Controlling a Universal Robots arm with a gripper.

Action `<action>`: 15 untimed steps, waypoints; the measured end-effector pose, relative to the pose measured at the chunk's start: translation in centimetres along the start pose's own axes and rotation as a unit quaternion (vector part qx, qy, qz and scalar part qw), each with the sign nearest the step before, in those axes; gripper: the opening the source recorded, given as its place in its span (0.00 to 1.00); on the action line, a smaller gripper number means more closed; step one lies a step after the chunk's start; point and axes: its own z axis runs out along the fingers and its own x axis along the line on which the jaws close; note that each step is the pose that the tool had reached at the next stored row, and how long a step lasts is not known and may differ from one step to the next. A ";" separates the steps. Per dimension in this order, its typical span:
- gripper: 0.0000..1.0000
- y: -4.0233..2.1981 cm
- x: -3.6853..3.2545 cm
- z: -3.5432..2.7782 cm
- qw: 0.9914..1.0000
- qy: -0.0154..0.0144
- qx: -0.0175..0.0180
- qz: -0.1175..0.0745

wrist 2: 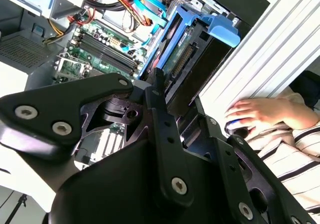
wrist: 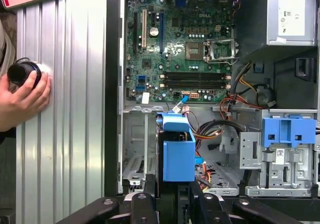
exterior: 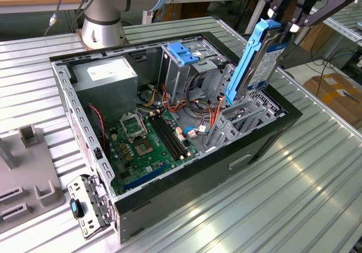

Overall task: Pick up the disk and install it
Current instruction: 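Pick up the disk, then insert the disk into the insertion slot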

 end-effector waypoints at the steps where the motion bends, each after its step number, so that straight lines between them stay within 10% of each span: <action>1: 0.35 0.00 0.13 0.05 1.000 0.000 0.000 0.000; 15: 0.35 0.00 0.43 0.54 1.000 0.000 0.000 0.000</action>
